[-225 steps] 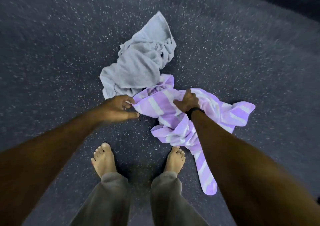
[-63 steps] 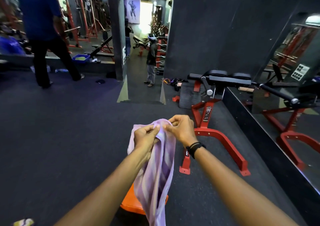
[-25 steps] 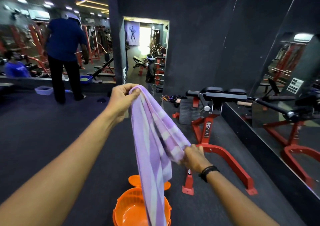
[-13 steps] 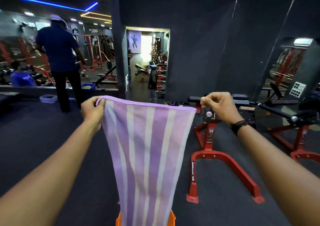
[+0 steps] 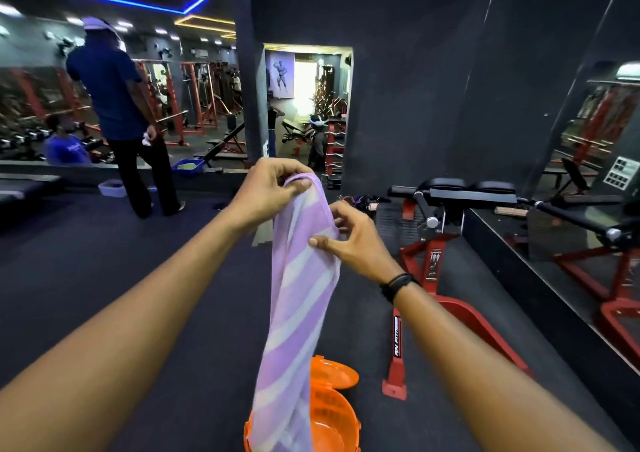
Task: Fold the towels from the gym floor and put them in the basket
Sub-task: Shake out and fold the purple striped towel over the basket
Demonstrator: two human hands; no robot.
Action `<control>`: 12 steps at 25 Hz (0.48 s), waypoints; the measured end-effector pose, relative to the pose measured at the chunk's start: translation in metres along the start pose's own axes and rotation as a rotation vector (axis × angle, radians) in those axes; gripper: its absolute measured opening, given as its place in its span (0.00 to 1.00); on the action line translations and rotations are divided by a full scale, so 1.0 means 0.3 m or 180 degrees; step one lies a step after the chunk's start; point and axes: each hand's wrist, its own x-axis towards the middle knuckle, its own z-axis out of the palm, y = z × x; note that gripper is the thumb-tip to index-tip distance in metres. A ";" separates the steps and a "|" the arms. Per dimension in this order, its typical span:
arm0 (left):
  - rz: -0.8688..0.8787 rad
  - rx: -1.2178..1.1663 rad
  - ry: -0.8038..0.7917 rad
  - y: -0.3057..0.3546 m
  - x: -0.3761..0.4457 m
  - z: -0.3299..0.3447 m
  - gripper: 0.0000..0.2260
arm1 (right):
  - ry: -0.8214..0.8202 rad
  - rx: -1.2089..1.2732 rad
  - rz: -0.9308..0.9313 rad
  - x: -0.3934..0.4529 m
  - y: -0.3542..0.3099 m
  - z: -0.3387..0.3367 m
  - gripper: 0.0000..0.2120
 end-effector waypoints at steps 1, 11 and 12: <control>-0.0019 0.0004 0.0057 -0.005 -0.004 -0.007 0.10 | 0.0175 0.0108 -0.0007 -0.003 0.007 0.006 0.17; -0.0618 -0.0100 0.1130 -0.145 -0.035 -0.115 0.07 | -0.0663 -0.1000 0.0494 -0.145 0.208 -0.082 0.17; -0.0675 -0.0018 0.1257 -0.165 -0.040 -0.123 0.07 | -0.0951 -0.1178 0.0595 -0.149 0.221 -0.110 0.18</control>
